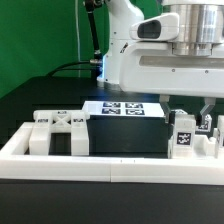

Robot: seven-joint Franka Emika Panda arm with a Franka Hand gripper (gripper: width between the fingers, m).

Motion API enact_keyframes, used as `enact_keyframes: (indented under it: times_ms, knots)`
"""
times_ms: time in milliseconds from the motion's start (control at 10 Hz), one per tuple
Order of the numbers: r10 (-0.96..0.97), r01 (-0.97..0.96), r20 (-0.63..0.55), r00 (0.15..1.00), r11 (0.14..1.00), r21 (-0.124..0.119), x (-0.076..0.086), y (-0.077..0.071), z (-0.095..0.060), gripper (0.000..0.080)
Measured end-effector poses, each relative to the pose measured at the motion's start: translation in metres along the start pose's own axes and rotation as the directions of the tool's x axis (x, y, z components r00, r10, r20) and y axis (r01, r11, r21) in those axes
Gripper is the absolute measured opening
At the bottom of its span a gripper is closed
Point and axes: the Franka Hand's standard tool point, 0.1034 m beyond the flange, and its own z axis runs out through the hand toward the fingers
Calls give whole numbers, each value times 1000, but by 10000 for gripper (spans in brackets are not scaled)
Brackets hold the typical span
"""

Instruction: Assemble chair

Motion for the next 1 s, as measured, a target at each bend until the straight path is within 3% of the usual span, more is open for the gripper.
enact_keyframes:
  times_ms: [300, 400, 500, 600, 700, 1000]
  knots:
    - [86, -85, 22, 996, 996, -11, -3, 5, 0, 292]
    - [84, -84, 22, 996, 996, -11, -4, 5, 1, 389]
    - [80, -80, 21, 997, 997, -11, -3, 4, 0, 389]
    - [77, -77, 17, 997, 997, -8, -2, 3, -4, 575]
    - [75, -75, 11, 997, 997, -4, 0, 2, -8, 640]
    - [39, -39, -42, 998, 999, 16, -4, 1, -20, 649]
